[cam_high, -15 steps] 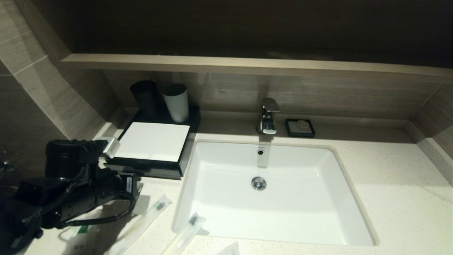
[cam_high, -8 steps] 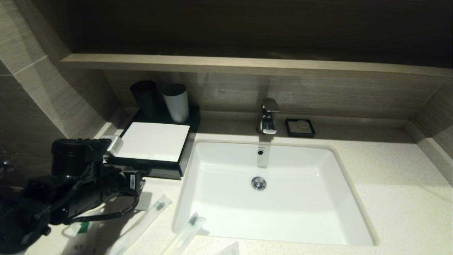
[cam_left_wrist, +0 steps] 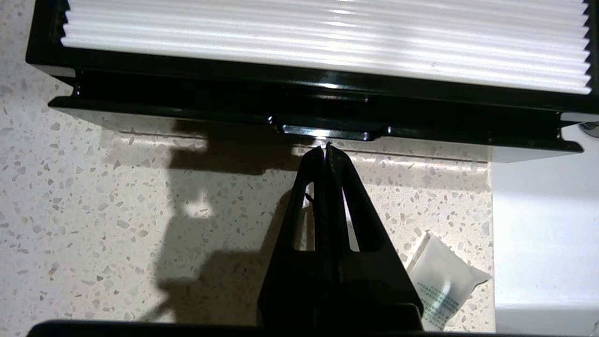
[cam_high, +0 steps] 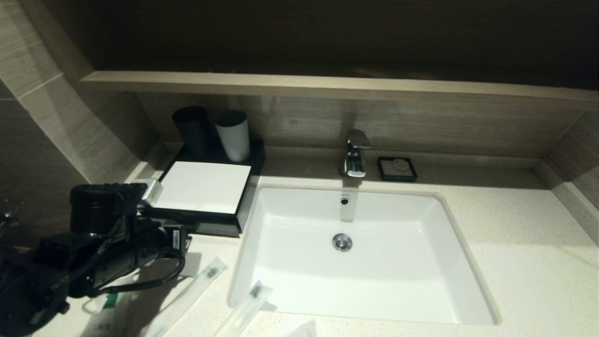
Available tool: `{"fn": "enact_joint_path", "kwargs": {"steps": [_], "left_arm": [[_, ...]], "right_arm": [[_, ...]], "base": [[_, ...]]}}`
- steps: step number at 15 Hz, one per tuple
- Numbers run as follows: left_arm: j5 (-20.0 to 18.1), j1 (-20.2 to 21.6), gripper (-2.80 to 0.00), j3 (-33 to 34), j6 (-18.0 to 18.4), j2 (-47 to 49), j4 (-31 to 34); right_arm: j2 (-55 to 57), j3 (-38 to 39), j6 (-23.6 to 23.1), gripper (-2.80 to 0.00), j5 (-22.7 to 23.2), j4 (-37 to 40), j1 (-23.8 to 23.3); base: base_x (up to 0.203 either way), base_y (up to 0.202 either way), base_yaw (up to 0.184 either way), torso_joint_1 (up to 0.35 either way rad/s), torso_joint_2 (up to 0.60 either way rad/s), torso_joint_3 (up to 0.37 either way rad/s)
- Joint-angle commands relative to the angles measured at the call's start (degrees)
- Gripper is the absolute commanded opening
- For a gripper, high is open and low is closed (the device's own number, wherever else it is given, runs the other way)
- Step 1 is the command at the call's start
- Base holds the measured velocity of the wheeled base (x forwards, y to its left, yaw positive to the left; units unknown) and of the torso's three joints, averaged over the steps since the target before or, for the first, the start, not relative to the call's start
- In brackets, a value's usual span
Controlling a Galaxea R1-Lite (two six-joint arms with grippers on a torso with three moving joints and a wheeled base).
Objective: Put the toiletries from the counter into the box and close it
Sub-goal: Open the drawer
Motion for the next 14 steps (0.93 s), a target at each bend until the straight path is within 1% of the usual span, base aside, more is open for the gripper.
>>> {"fn": "enact_joint_path", "kwargs": {"steps": [1,6,14], "left_arm": [[0.66,-0.39,-2.8,-0.02,-0.04,0.32,-1.54],[1.54,-1.51,-2.8,0.43,-0.22,1.03,-2.8],[2.49,-1.54,-2.8,0.73,-0.22,2.71,-6.54]], "right_arm": [[0.04,0.01,0.0,-2.8,-0.02,0.02,0.01],[0.04,0.01,0.0,-2.8,-0.02,0.02,0.01],[0.04,0.01,0.0,-2.8,-0.02,0.02,0.01]], "base": [[0.0,0.0,0.0,0.0,0.0,0.0],[0.0,0.0,0.0,0.0,0.0,0.0],[0.0,0.0,0.0,0.0,0.0,0.0]]}}
